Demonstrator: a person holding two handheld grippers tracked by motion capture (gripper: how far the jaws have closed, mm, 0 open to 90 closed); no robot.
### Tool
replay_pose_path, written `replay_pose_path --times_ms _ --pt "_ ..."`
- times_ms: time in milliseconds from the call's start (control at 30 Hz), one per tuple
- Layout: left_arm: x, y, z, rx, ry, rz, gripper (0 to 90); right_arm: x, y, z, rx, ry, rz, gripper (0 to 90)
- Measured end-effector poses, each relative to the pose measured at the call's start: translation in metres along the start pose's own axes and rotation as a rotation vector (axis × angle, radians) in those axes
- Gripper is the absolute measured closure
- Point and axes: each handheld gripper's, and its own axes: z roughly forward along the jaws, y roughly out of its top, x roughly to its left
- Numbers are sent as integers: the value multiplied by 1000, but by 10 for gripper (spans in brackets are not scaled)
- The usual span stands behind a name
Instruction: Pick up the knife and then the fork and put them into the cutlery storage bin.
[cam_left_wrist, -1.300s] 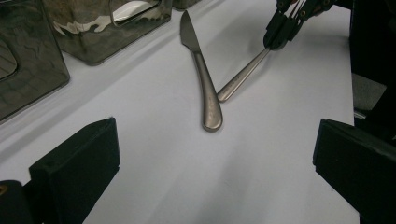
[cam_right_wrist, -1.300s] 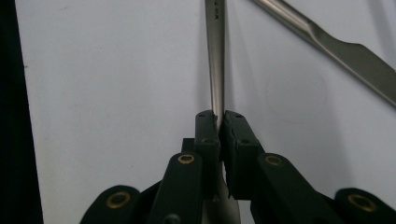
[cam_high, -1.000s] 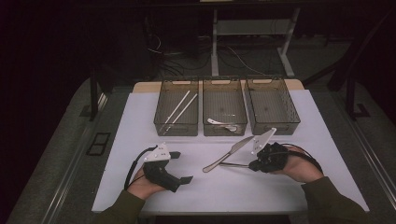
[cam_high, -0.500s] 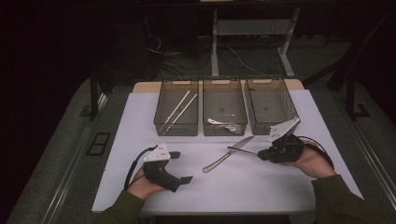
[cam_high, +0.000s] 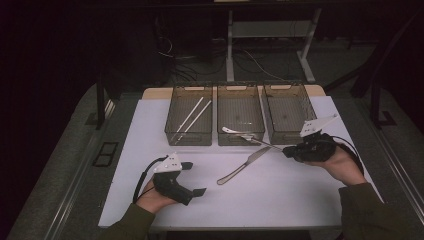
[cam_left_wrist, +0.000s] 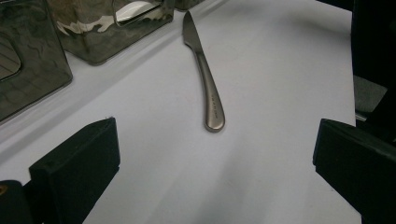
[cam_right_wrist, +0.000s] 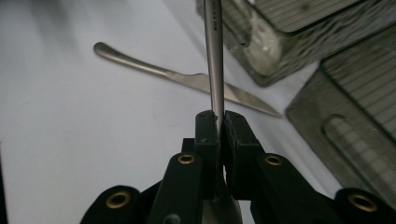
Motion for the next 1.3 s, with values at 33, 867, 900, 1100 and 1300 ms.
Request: replay_pose_path --times_ms 33,867,900,1100,1300 --pt "0 0 0 0 0 0 0 -2 0 -1 -10 -10 6 846" --pt "-1 0 0 -3 6 5 0 -66 22 -10 -43 -221 190 845" --pt "-1 0 0 -3 7 5 0 -69 23 -10 -45 -223 199 845" --pt "-1 0 0 1 5 5 0 -87 26 -9 -55 -268 243 845" --pt "-1 0 0 1 4 7 0 -101 28 -4 -54 -299 281 845"
